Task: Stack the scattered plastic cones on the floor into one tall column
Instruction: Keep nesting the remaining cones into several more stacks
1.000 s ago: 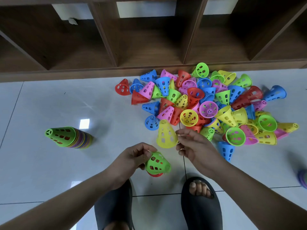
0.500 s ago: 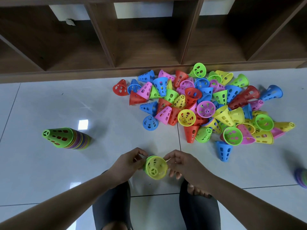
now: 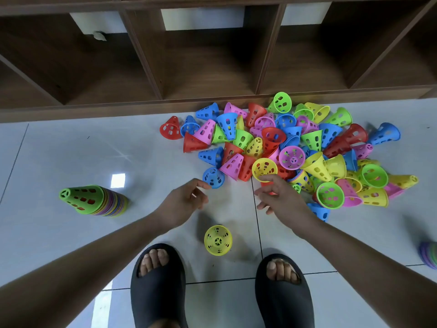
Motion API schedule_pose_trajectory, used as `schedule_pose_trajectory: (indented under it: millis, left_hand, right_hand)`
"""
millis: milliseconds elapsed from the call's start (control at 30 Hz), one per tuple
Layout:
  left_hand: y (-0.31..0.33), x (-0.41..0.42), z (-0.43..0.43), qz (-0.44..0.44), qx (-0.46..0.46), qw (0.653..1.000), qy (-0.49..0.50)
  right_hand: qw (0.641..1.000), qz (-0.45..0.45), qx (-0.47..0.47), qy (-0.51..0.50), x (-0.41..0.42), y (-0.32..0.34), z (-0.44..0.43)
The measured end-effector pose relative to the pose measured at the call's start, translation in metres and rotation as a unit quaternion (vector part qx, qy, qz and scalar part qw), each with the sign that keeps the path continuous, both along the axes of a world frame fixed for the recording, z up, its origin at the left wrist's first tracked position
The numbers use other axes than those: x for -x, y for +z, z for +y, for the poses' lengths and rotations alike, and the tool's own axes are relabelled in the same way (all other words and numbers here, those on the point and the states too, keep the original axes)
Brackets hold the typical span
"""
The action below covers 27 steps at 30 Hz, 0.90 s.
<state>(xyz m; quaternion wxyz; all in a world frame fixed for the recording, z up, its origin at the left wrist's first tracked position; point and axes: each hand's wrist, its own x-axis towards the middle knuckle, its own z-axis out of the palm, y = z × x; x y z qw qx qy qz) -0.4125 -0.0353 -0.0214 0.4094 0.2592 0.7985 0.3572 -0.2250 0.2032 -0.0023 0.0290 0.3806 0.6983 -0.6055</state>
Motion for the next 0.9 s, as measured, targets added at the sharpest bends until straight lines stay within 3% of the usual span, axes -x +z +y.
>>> schedule_pose_trajectory:
  millis: [333, 600, 767, 900]
  left_hand:
    - [-0.004, 0.031, 0.041, 0.062, 0.036, 0.996, -0.054]
    - [-0.015, 0.021, 0.026, 0.14, 0.06, 0.985, -0.079]
    - [-0.018, 0.013, 0.007, 0.143, 0.027, 0.989, -0.031]
    - [-0.003, 0.012, -0.004, 0.141, -0.015, 0.99, -0.001]
  right_hand:
    - [0.997, -0.053, -0.044, 0.015, 0.005, -0.007, 0.015]
    - [0.988, 0.0, -0.153, 0.007, -0.007, 0.015, 0.007]
    - [0.974, 0.047, -0.223, 0.002, -0.011, 0.03, -0.009]
    - [0.977, 0.076, -0.197, 0.028, -0.011, 0.046, -0.023]
